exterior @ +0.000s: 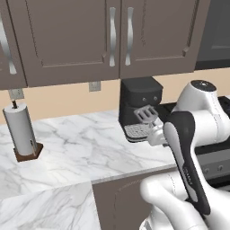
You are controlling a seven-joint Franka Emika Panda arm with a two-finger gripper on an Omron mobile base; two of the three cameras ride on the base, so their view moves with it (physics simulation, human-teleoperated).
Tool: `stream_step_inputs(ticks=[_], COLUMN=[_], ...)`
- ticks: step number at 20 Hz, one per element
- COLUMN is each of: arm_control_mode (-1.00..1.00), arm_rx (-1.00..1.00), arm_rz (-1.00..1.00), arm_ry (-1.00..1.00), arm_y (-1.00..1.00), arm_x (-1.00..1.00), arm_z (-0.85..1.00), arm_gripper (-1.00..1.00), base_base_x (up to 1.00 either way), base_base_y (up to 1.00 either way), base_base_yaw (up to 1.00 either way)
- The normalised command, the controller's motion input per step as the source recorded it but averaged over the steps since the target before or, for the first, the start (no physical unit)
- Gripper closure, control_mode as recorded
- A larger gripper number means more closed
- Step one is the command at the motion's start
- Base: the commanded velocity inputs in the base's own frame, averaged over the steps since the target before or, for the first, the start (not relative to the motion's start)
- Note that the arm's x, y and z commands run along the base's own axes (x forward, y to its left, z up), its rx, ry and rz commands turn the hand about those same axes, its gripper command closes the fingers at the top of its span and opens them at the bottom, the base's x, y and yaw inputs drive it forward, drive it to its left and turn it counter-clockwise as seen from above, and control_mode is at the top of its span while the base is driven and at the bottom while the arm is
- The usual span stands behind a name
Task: Put the potato and sweet potato in the pot. Retrieve the spatula and lightly stir the vegetables in the pot.
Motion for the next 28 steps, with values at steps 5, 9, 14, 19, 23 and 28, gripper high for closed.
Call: stream_step_inputs(ticks=[5,9,14,19,23,28], arm_control_mode=[-1.0,-1.0,-1.0,1.0,1.0,1.0], arm_rx=[0.0,0.0,0.0,0.0,0.0,0.0], arm_rz=[-0.1,-0.02,0.0,0.0,0.0,0.0], arm_ry=[0.0,-0.01,0.0,0.0,0.0,0.0], arm_y=[0.0,0.0,0.0,0.0,0.0,0.0], arm_x=[0.0,0.0,0.0,0.0,0.0,0.0], arm_z=[-0.15,0.0,0.0,0.0,0.0,0.0], arm_gripper=[1.0,1.0,1.0,1.0,1.0,1.0], base_base_x=[0.0,0.0,0.0,0.0,-0.38,-0.65], base_base_y=[0.0,0.0,0.0,0.0,-0.18,-0.57], base_base_yaw=[0.0,0.0,0.0,0.0,0.0,-0.03])
